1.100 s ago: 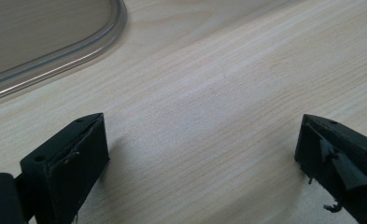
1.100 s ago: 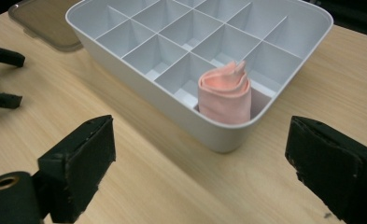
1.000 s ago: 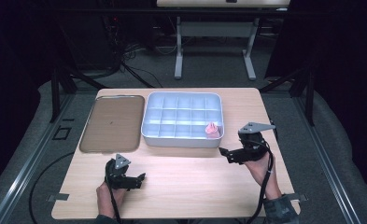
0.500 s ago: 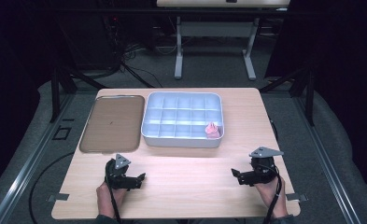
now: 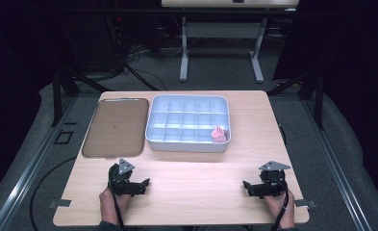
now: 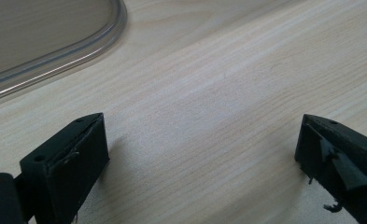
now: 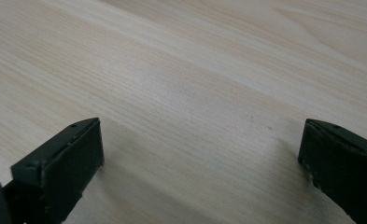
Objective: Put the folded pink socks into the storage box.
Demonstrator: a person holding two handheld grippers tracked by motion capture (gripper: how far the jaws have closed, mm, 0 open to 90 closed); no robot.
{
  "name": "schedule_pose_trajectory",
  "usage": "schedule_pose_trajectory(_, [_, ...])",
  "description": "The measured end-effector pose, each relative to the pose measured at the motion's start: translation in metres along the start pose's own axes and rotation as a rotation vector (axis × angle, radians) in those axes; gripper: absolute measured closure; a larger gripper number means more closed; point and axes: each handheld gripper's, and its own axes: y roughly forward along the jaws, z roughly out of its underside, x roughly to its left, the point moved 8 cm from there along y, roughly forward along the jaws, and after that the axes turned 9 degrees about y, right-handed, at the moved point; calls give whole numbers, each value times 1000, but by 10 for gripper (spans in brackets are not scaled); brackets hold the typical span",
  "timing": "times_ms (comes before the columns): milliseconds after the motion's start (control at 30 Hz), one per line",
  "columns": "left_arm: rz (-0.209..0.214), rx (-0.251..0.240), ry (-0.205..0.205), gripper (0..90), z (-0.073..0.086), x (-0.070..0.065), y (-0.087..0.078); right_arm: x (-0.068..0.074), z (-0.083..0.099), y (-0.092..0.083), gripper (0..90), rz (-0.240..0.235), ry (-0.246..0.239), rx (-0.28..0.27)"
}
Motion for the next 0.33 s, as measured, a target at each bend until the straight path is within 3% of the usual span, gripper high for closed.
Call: schedule_pose_trajectory(333, [-1, 1, 2, 23, 0, 0, 0, -2, 3, 0, 0, 15, -2, -25])
